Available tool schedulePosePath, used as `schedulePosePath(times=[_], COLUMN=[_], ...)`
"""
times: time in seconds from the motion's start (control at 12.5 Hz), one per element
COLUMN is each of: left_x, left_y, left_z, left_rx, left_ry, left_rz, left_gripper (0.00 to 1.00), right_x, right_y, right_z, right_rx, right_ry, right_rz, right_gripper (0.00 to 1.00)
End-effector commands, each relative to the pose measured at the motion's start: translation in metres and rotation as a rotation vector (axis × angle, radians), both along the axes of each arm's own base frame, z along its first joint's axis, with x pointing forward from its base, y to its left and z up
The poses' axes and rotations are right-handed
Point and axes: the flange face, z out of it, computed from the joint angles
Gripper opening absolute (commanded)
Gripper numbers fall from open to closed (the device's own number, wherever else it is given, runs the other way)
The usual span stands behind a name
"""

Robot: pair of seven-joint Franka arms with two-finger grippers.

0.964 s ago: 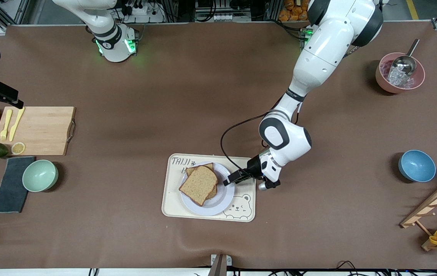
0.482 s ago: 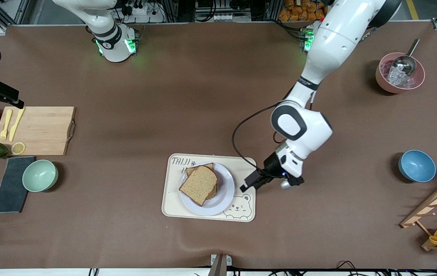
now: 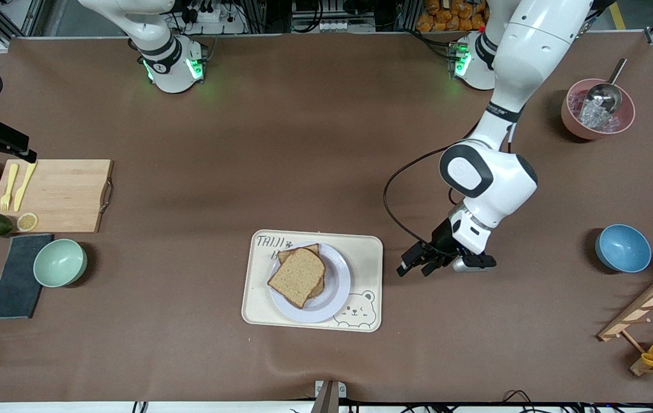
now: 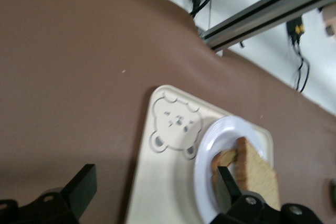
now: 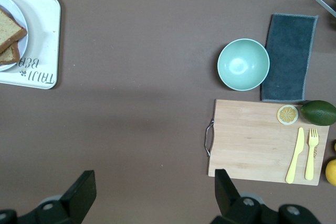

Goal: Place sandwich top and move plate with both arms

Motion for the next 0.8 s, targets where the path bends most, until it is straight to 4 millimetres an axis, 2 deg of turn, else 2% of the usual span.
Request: schedulePosePath(times=[0.0, 0.16, 0.32, 0.4, 0.56, 0.72], left_x=[-0.008, -0.007, -0.011, -0.014, -0.030, -0.043], left_y=[0.052, 0.085, 0.112, 0.121, 0.127, 0.140], left_z=[0.022, 0.036, 0.051, 0.063, 0.089, 0.128], left_rx=[0.029, 0.088, 0.220, 0.296, 0.366, 0.422], left_ry=[0.068, 0.140, 0.245, 0.286, 0.370, 0.419], left_rz=[-0.155, -0.258, -0.353, -0.384, -0.413, -0.378], left_gripper=[1.00, 1.00, 1.00, 1.00, 1.00, 1.00], right_x=[-0.001, -0.001, -0.001, -0.001, -0.001, -0.001], right_y=[0.000, 0.001, 0.002, 0.002, 0.003, 0.004], right_z=[-0.001, -0.001, -0.001, -0.001, -0.001, -0.001], right_rx=[-0.015, -0.015, -0.015, -0.015, -0.015, -0.015], right_ry=[0.007, 0.008, 0.007, 0.007, 0.007, 0.007], right_rz=[-0.011, -0.010, -0.008, -0.008, -0.007, -0.005], right_gripper=[1.00, 1.00, 1.00, 1.00, 1.00, 1.00])
